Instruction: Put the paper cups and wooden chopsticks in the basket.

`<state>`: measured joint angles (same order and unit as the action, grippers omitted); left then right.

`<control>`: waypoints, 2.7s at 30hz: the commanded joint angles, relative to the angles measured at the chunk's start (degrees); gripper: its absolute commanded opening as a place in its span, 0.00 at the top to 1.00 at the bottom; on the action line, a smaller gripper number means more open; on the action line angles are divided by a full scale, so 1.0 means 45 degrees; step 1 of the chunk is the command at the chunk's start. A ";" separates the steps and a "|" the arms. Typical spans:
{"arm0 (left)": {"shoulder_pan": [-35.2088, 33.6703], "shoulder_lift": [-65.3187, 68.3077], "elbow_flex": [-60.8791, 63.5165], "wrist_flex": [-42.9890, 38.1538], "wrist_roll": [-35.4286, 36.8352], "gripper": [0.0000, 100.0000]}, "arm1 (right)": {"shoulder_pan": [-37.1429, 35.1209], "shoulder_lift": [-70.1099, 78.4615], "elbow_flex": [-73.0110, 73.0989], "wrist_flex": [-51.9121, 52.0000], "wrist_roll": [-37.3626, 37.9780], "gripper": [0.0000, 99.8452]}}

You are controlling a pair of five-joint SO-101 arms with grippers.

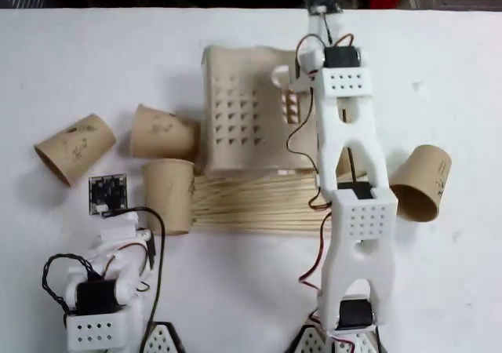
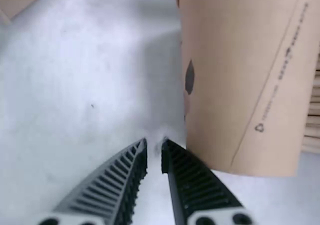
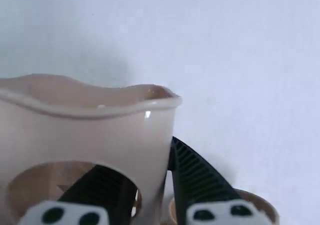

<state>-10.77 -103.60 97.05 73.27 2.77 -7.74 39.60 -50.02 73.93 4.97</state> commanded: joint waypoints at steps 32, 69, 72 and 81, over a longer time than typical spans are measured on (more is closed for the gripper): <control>-0.0694 -0.0147 -0.1153 -0.1758 -0.6701 0.92 | -0.0107 -0.0537 -0.4884 -0.1436 -0.1250 0.98; 0.2022 2.7223 -3.8662 0.6545 -0.0977 0.76 | 0.0010 -0.0029 -0.8987 0.1084 -0.1563 0.98; 0.2491 2.6266 -3.7529 0.6545 -0.0977 0.76 | 0.0303 0.0635 -0.8967 0.0654 -0.1563 0.98; 0.5460 2.2222 -3.0789 0.5900 -0.1934 0.76 | 0.0361 0.1377 -0.8987 0.0420 -0.1582 0.98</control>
<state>10.42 1.63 -50.02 102.29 -4.62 -6.07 47.34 -87.56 77.54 -1.71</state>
